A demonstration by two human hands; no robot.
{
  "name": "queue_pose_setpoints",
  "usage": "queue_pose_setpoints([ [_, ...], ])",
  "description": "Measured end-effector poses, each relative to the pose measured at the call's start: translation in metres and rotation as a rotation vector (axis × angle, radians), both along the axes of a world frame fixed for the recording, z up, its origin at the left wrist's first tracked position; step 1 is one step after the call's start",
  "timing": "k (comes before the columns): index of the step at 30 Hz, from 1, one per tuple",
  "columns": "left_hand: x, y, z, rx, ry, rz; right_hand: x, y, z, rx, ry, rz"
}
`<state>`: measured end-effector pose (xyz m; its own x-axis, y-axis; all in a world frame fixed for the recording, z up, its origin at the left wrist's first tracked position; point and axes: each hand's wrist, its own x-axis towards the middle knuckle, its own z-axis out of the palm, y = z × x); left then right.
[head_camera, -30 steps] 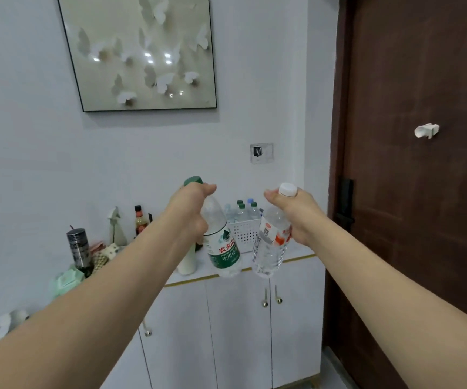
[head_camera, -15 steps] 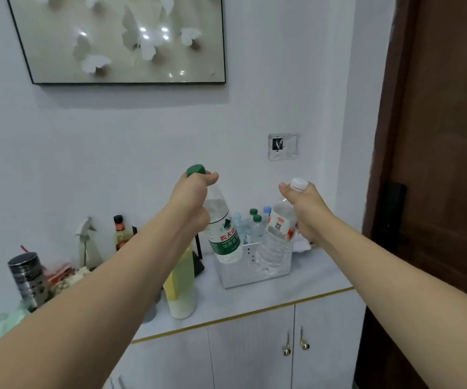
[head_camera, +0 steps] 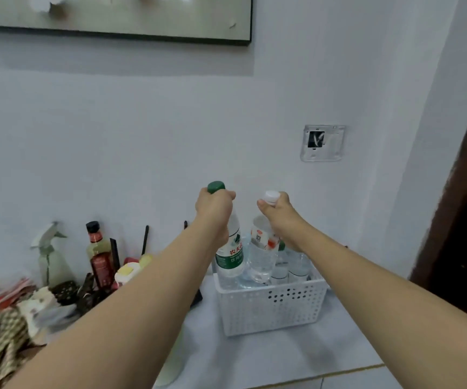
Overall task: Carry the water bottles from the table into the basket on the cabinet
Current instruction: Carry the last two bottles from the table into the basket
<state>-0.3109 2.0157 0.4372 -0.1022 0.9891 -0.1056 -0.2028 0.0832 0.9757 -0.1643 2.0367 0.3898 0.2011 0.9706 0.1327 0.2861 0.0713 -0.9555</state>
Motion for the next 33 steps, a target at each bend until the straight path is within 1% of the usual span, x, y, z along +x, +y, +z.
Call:
queue_pose_setpoints([
  [3,0.013,0.035,-0.031,-0.06,0.073,0.015,0.01,0.032,-0.026,-0.032,-0.077,0.075],
  [7,0.018,0.066,-0.074,-0.104,0.122,-0.006,0.026,0.061,-0.059,-0.065,-0.215,0.105],
  [13,0.018,0.088,-0.128,-0.107,0.279,-0.065,0.043,0.074,-0.097,-0.155,-0.572,0.153],
  [17,0.02,0.091,-0.141,-0.046,0.459,-0.064,0.046,0.074,-0.106,-0.14,-0.789,0.227],
  [20,0.019,0.091,-0.153,-0.025,0.567,-0.074,0.05,0.076,-0.108,-0.116,-0.836,0.212],
  [23,0.019,0.094,-0.167,-0.003,0.627,-0.097,0.051,0.075,-0.108,-0.079,-0.883,0.209],
  [27,0.018,0.102,-0.18,0.023,0.686,-0.109,0.05,0.072,-0.109,-0.027,-1.012,0.196],
  [30,0.018,0.107,-0.185,0.038,0.696,-0.107,0.05,0.075,-0.118,-0.02,-1.028,0.167],
  [33,0.022,0.102,-0.185,0.051,0.785,-0.119,0.044,0.069,-0.116,-0.014,-1.018,0.168],
])
